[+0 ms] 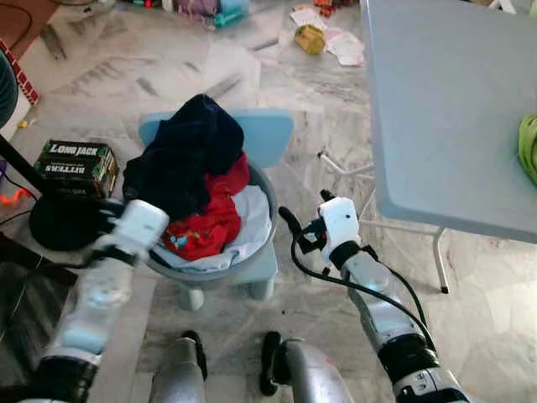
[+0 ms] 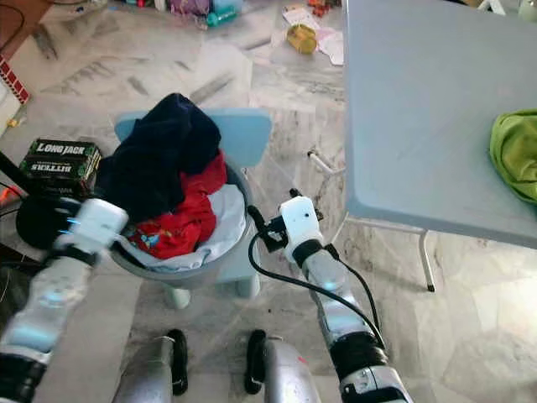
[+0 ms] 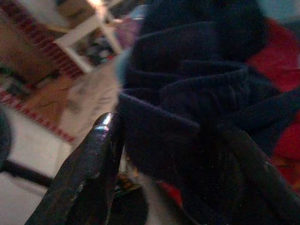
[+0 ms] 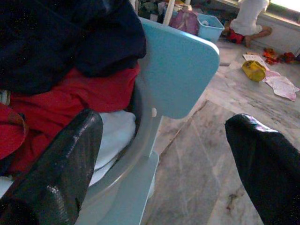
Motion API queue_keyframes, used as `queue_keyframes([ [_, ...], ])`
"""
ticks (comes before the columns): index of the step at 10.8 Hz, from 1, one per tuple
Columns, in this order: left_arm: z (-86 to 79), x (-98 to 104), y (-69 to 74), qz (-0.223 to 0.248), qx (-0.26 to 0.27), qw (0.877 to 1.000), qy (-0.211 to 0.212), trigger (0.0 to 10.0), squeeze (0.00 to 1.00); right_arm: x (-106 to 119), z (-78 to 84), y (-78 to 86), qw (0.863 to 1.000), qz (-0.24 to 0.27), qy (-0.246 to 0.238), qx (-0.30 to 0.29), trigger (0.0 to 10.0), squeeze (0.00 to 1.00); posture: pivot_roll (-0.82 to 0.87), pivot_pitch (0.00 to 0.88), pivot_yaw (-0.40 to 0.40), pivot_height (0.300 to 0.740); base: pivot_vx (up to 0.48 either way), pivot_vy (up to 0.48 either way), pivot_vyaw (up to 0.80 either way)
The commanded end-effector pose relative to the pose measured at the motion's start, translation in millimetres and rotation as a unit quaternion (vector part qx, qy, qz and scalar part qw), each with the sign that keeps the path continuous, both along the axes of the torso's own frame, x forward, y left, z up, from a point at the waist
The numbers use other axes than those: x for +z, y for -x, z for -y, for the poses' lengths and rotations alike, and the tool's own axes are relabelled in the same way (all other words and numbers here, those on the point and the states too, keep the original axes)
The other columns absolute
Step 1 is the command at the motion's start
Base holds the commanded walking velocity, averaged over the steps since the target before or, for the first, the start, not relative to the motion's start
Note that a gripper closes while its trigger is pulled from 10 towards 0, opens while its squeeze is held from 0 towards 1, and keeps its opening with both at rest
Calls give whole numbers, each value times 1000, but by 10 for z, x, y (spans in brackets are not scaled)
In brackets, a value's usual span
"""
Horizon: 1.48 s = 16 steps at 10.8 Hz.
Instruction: Hang hanger
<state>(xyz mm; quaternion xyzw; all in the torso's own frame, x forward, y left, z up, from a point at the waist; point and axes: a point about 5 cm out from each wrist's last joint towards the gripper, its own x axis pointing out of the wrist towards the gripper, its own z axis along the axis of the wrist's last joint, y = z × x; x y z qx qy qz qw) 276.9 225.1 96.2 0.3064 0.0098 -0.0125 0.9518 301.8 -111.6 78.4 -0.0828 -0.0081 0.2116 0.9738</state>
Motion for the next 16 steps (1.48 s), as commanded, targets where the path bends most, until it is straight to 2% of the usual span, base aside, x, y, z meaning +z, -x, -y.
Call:
queue_keyframes([
  [1, -102, -47, 87, -1, 28, 1000, -5, 10000, 0, -9, 25, 6, 1000, -1, 3, -2, 10000, 0, 108, 222, -133, 740, 0, 0, 0],
  [3, -217, -112, 180, 3, 75, 997, 16, 10000, 0, -9, 1, -3, 1000, -2, 3, 1, 10000, 0, 118, 218, -132, 740, 0, 0, 0],
  [6, -126, -209, 251, 9, 54, 998, 27, 10000, 0, 2, -18, -33, 1000, 0, 3, 2, 10000, 0, 116, 206, -124, 740, 0, 0, 0],
  [9, -145, -255, 310, 12, 65, 997, 28, 10000, 0, -9, -12, -27, 1000, 0, 4, 0, 10000, 0, 117, 205, -122, 740, 0, 0, 0],
  [10, -95, -252, 309, 14, 41, 999, 28, 10000, 0, -15, -23, -26, 1000, 0, 4, 2, 10000, 0, 120, 206, -123, 740, 0, 0, 0],
  [11, 63, -225, 307, 15, -22, 999, 19, 10000, 0, -15, -43, -32, 1000, 0, 7, 6, 10000, 0, 124, 204, -125, 740, 0, 0, 0],
  [12, 149, -175, 306, 24, -62, 998, 8, 10000, 0, -10, -44, -40, 1000, 1, 7, 6, 10000, 0, 125, 203, -126, 740, 0, 0, 0],
  [14, 352, -116, 330, 15, -160, 987, 20, 10000, 0, -13, -43, -41, 1000, 1, 9, 8, 10000, 0, 125, 203, -126, 740, 0, 0, 0],
  [15, 368, -172, 377, -6, -169, 985, 24, 10000, 0, -15, -44, -39, 1000, 2, 9, 9, 10000, 0, 125, 203, -126, 740, 0, 0, 0],
  [16, 224, -378, 520, -48, -134, 989, 27, 10000, 0, -24, -42, -36, 1000, 1, 10, 8, 10000, 0, 125, 207, -123, 740, 0, 0, 0],
])
